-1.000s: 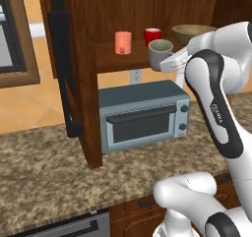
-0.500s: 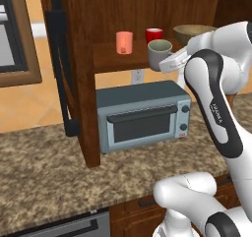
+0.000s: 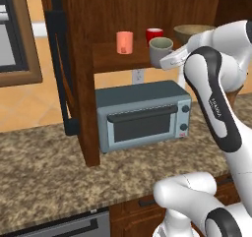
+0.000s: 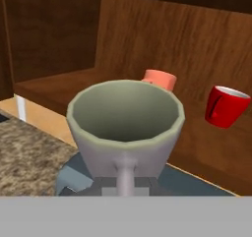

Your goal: Gather all objects into one cabinet and sort the glasses and bowls to opposite sides.

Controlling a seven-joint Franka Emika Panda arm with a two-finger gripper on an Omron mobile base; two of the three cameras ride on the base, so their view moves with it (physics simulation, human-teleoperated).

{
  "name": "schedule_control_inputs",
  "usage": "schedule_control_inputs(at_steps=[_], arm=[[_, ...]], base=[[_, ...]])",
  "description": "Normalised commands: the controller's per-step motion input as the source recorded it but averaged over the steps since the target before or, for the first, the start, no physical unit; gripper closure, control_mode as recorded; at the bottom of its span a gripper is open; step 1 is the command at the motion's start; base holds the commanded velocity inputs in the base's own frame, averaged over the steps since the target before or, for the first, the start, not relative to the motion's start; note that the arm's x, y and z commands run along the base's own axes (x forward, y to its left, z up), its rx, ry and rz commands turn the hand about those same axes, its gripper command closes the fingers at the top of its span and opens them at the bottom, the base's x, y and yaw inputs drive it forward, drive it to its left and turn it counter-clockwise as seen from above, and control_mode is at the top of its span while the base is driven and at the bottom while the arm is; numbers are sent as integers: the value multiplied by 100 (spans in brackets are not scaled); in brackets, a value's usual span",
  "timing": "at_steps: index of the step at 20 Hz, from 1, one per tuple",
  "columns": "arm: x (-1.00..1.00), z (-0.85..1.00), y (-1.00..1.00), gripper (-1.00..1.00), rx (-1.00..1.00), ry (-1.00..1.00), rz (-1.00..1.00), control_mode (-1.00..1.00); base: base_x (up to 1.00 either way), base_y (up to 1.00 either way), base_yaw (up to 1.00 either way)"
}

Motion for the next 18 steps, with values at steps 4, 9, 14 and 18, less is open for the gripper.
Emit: schedule_control_inputs(at_steps=[4, 9, 14, 18], arm=[[34, 16, -30, 100, 7, -4, -1, -100], [39, 4, -13, 100, 7, 0, 0, -100], [43, 0, 0, 100, 0, 1, 0, -100], [47, 0, 0, 100, 0, 2, -2, -100]], base=[[0, 0, 0], [0, 0, 0], [0, 0, 0], [0, 0, 0]])
